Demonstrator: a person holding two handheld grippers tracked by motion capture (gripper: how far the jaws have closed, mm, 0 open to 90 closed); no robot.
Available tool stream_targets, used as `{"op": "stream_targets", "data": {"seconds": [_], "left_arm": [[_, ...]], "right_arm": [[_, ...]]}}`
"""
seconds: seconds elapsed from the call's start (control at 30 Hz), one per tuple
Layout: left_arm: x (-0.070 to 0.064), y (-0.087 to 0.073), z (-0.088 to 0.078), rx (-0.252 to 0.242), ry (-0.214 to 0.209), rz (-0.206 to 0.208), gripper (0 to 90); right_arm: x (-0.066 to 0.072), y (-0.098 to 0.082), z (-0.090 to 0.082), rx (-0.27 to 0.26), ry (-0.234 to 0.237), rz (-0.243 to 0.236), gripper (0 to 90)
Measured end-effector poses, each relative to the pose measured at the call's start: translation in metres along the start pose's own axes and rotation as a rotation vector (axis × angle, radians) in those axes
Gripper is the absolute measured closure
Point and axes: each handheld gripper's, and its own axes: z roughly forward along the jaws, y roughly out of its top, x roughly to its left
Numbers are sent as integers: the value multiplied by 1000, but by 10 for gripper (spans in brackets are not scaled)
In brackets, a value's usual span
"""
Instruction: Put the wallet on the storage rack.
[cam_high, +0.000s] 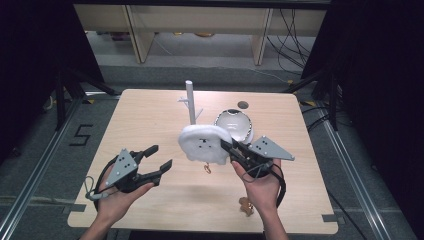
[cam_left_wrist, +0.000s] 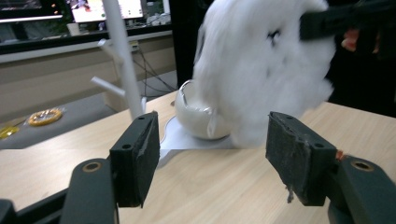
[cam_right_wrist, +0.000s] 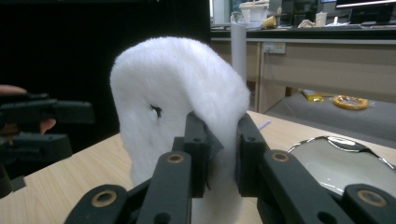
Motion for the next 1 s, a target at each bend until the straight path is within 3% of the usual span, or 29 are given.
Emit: {"op": "stream_targets", "data": {"seconds": [0.13,0.17,0.2,0.33,0.37,0.4,0.6,0.67,0.73,0.9,0.93,1.0], "left_arm": [[5,-27,-8,14,40,-22,340],[5,-27,-8,14,40,-22,338],[7,-38,-10,25,53,-41,336],[8,-52,-12,27,68,-54,333],[8,-57,-12,29,73,-58,333],[8,-63,-13,31,77,-61,333],[10,-78,-11,32,92,-74,332],[12,-86,-9,22,96,-62,332],[12,-89,-8,21,96,-64,332],[10,-92,-9,43,104,-54,334],[11,-94,-7,26,94,-50,334],[10,-94,-8,44,104,-48,335]], "right_arm": [[-3,1,-2,-11,-27,-10,791],[-3,1,-2,-11,-27,-10,791],[-2,2,-3,-9,-43,12,791],[-5,4,-3,-20,-42,-22,791],[-4,5,-3,-19,-42,-4,790],[-6,6,-3,-21,-40,-17,790],[-8,10,-5,-25,-45,-5,789],[-9,11,-5,-33,-46,10,789],[-12,13,-5,-30,-61,-2,789],[-17,16,-5,-28,-77,-9,788],[-18,17,-6,-30,-86,-13,788],[-18,17,-6,-24,-90,8,788]]}}
